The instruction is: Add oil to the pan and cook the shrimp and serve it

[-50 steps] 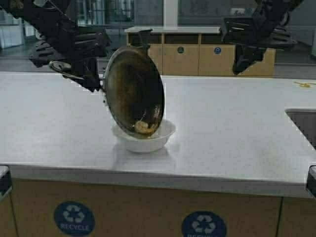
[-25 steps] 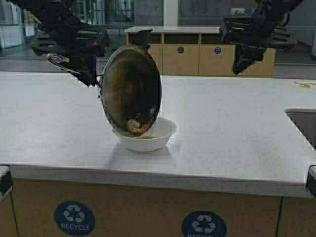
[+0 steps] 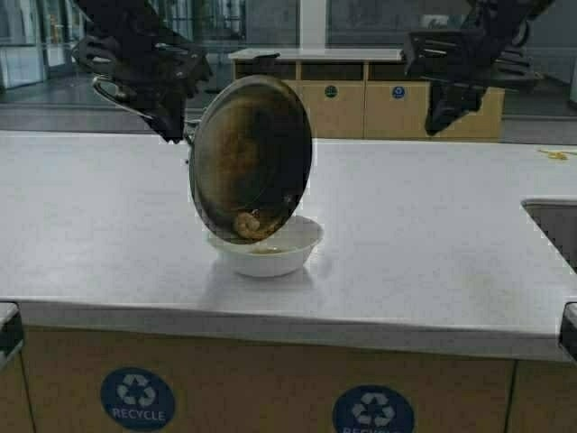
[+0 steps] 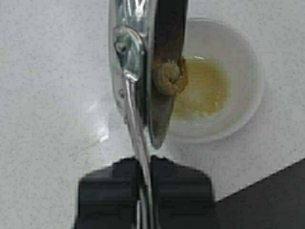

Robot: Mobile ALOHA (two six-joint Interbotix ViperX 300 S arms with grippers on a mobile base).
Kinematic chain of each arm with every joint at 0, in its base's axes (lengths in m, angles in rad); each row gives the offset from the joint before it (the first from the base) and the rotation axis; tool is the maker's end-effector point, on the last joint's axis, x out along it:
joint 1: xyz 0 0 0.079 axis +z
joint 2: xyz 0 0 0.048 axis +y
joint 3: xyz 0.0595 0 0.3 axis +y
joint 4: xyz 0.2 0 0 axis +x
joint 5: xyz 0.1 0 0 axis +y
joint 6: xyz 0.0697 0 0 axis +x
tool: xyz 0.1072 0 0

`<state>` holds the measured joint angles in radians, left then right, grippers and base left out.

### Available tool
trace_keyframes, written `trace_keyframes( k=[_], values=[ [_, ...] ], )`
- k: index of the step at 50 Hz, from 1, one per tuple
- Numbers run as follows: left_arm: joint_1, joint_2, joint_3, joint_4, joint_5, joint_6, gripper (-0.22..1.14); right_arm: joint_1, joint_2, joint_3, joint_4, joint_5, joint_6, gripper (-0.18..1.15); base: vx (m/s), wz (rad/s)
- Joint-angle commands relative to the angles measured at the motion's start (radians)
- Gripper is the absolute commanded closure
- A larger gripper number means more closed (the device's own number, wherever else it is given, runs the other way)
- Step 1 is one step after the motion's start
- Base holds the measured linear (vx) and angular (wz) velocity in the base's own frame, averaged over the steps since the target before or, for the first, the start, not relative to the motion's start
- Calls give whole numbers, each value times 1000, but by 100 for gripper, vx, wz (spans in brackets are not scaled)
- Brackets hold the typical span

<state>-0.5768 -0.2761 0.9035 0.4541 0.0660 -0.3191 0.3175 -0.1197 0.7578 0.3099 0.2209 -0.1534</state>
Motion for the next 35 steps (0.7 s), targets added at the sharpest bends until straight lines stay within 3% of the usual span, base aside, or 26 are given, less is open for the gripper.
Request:
trace_keyframes(
  k=[1, 20, 35],
  values=[
    [-14, -41, -49, 17, -3, 6, 86, 2, -26, -21, 3, -9, 2, 91, 0, 0],
    [-25, -44, -87, 23, 31, -3, 86, 2, -26, -21, 3, -9, 0, 91, 0, 0],
    [-12, -69, -80, -299, -133, -20, 86, 2, -26, -21, 3, -8, 2, 91, 0, 0]
  ],
)
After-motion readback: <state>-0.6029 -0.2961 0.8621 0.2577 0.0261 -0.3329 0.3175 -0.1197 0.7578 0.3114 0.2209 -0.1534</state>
